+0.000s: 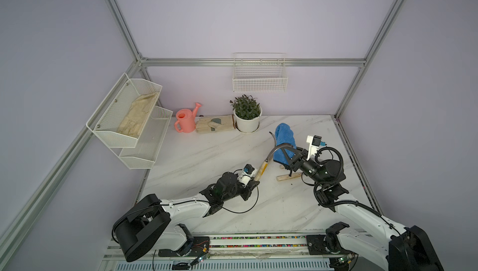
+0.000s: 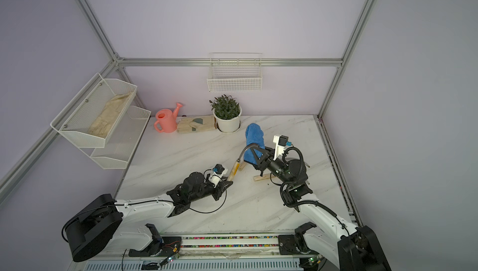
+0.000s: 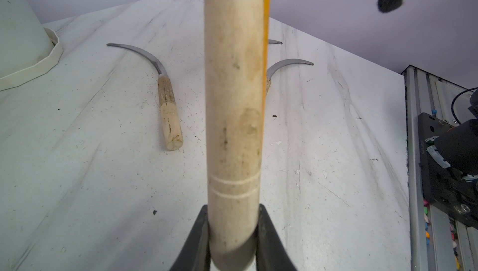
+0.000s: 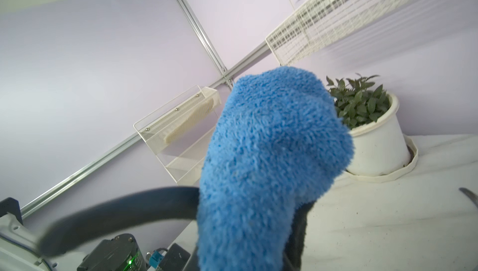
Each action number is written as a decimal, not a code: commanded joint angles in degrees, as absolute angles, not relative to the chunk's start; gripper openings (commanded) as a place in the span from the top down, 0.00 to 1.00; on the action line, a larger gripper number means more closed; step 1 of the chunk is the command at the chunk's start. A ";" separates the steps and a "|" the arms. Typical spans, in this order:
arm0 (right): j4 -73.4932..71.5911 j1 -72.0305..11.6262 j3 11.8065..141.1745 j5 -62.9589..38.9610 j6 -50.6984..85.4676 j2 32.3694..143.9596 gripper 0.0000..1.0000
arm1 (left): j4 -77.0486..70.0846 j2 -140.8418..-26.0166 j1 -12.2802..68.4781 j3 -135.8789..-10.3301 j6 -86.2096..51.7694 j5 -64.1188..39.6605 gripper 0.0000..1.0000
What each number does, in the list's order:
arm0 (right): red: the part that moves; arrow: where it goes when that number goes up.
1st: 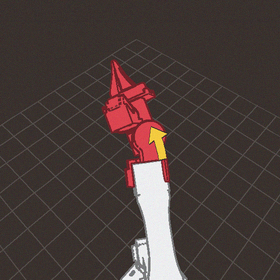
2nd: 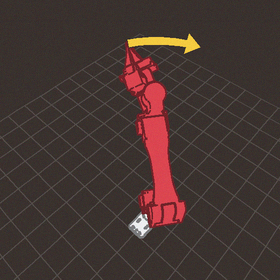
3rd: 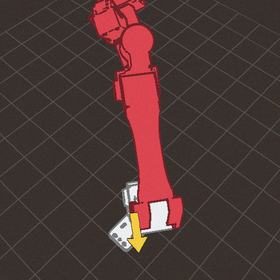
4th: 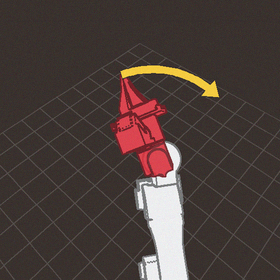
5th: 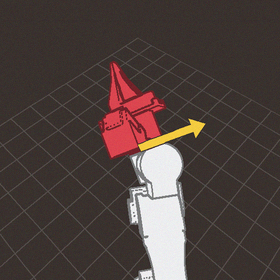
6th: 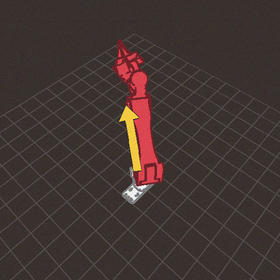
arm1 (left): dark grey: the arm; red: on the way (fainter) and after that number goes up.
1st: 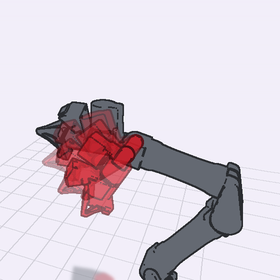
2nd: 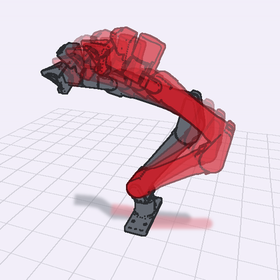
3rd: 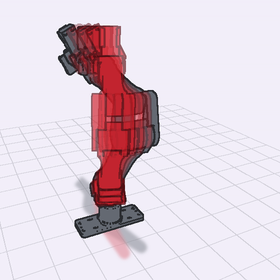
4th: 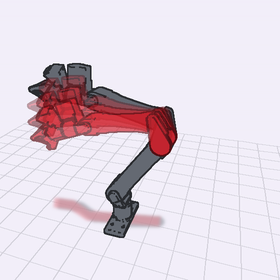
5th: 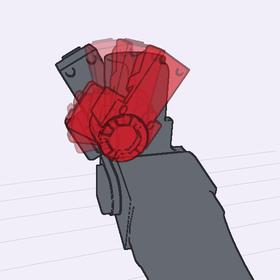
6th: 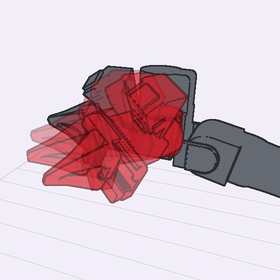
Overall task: Wipe small sickles with rags
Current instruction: Wipe the small sickle.
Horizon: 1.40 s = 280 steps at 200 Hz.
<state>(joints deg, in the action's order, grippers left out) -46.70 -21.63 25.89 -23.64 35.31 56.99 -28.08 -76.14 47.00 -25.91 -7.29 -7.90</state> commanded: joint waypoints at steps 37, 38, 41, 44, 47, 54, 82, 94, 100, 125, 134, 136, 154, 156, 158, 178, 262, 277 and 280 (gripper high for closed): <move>-42.44 -21.11 29.17 -21.52 34.19 50.28 1.00 | -28.75 -75.78 46.79 -28.62 -7.12 -8.00 1.00; -42.40 -21.06 29.13 -21.48 34.19 50.14 1.00 | -28.75 -75.82 46.77 -28.64 -7.12 -8.00 1.00; -42.25 -21.03 29.12 -21.33 34.12 49.83 1.00 | -28.80 -75.79 46.76 -28.63 -7.12 -8.07 1.00; -41.98 -21.04 29.10 -21.15 34.04 49.42 1.00 | -28.71 -75.79 46.76 -28.61 -7.12 -8.06 1.00; -41.60 -21.08 29.09 -20.99 33.90 49.02 1.00 | -28.74 -75.76 46.77 -28.58 -7.12 -8.08 1.00; -40.63 -21.02 29.19 -20.76 33.60 48.34 1.00 | -28.66 -75.85 46.75 -28.59 -7.12 -8.07 1.00; -37.35 -21.05 29.27 -19.44 31.60 46.93 1.00 | -28.58 -75.64 46.82 -28.60 -7.13 -8.24 1.00; -37.83 -21.03 28.97 -19.68 31.55 48.17 1.00 | -28.56 -75.58 46.82 -28.55 -7.12 -8.51 1.00; -39.15 -21.09 28.63 -20.54 31.94 49.67 1.00 | -28.61 -75.46 46.76 -28.53 -7.14 -8.57 1.00; -44.58 -22.48 27.55 -21.52 32.70 58.65 1.00 | -28.48 -75.04 46.80 -28.42 -7.12 -9.08 1.00; -47.07 -23.35 26.78 -21.66 32.46 61.67 1.00 | -28.42 -74.75 46.72 -28.39 -7.01 -9.28 1.00; -47.54 -23.61 26.65 -21.65 32.39 62.35 1.00 | -28.46 -74.72 46.81 -28.41 -7.03 -9.31 1.00; -48.95 -27.28 26.15 -19.60 29.95 66.48 1.00 | -28.36 -74.63 46.83 -28.34 -7.03 -9.14 1.00; -48.95 -27.80 26.14 -19.25 29.59 66.85 1.00 | -28.36 -74.67 46.75 -28.38 -7.03 -9.14 1.00; -48.95 -28.40 26.18 -18.92 29.30 67.16 1.00 | -28.34 -74.70 46.80 -28.43 -7.03 -9.14 1.00; -49.24 -32.16 26.32 -17.45 26.90 69.95 1.00 | -28.31 -75.08 46.76 -28.61 -6.98 -9.30 1.00; -39.67 -32.53 29.32 -13.13 24.69 57.48 1.00 | -28.30 -74.88 46.75 -28.46 -6.94 -9.45 1.00; -36.71 -32.27 30.39 -12.11 24.26 52.94 1.00 | -28.28 -74.88 46.76 -28.41 -6.94 -9.33 1.00; -36.25 -32.30 30.58 -11.93 24.10 52.23 1.00 | -28.37 -74.88 46.84 -28.45 -6.94 -9.31 1.00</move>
